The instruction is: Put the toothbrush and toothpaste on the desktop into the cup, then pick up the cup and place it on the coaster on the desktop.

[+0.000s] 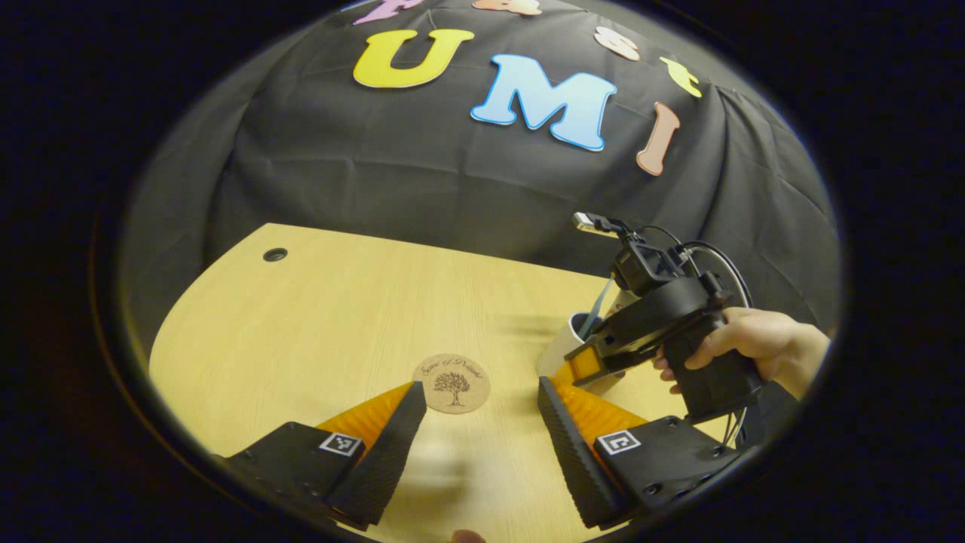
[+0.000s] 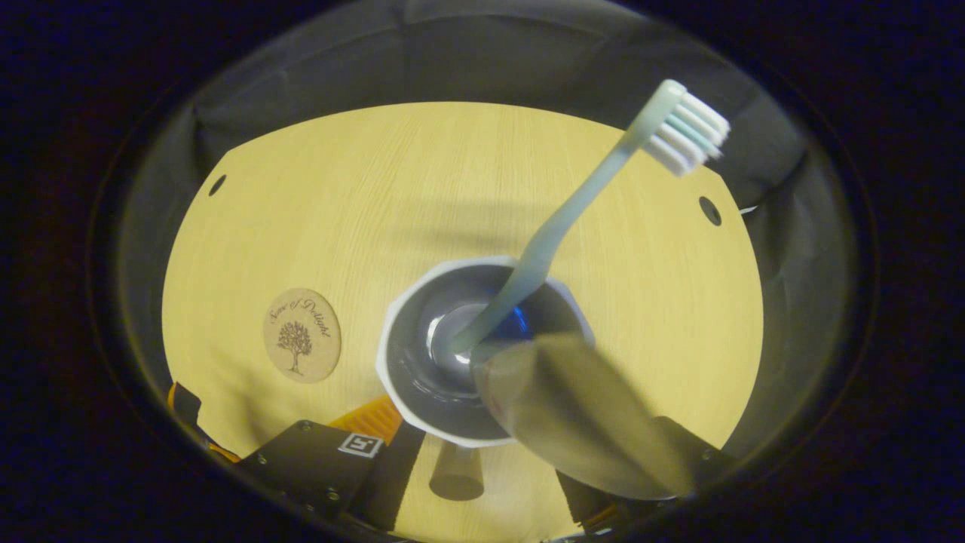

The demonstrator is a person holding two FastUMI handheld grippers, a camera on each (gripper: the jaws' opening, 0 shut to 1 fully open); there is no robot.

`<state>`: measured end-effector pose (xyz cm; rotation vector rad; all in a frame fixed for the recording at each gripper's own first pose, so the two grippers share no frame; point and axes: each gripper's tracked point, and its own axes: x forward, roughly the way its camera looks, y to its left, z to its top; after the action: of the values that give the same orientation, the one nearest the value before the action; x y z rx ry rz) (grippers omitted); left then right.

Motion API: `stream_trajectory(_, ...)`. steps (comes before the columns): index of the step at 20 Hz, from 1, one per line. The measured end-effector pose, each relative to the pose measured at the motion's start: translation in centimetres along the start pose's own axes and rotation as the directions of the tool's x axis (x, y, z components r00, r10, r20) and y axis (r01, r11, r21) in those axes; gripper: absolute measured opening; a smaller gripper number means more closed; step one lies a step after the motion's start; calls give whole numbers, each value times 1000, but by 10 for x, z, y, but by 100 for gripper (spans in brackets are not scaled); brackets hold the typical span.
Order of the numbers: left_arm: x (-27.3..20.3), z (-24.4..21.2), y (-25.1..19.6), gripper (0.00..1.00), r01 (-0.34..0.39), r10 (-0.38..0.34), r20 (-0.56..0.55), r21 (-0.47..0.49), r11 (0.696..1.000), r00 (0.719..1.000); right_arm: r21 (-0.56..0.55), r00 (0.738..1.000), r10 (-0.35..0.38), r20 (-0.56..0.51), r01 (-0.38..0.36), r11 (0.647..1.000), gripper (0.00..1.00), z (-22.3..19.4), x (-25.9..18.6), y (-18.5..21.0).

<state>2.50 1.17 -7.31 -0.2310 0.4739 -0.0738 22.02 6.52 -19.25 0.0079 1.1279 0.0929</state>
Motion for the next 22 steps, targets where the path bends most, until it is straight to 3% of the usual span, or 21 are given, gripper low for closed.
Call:
stream_trajectory(2, -7, -4, -4, 94, 6, -6, -5, -16, 1000, 1000, -9, 1000, -4, 6, 4, 1000, 74, 2, 3, 0)
stream_trajectory(4, -10, -12, -5, 98, 5, -6, -26, -33, 999, 1000, -9, 1000, -1, 0, 1, 1000, 72, 1, 1, 1)
stream_trajectory(6, -10, -16, -5, 95, 2, -5, -42, -52, 999, 999, -21, 1000, -5, -6, 5, 1000, 63, 1, -4, -2)
stream_trajectory(7, -11, -19, -5, 95, 3, -6, -52, -57, 998, 999, -15, 1000, 0, -26, 0, 1000, 46, -5, 3, -2)
stream_trajectory(9, -16, -23, -6, 98, -3, 0, -62, -53, 999, 998, -5, 1000, 16, -21, -16, 1000, 27, -4, 3, -1)
stream_trajectory(22, -39, -50, 12, 99, -57, 39, -109, -165, 985, 993, -82, 998, 40, 56, -35, 996, 27, 1, -14, 12)
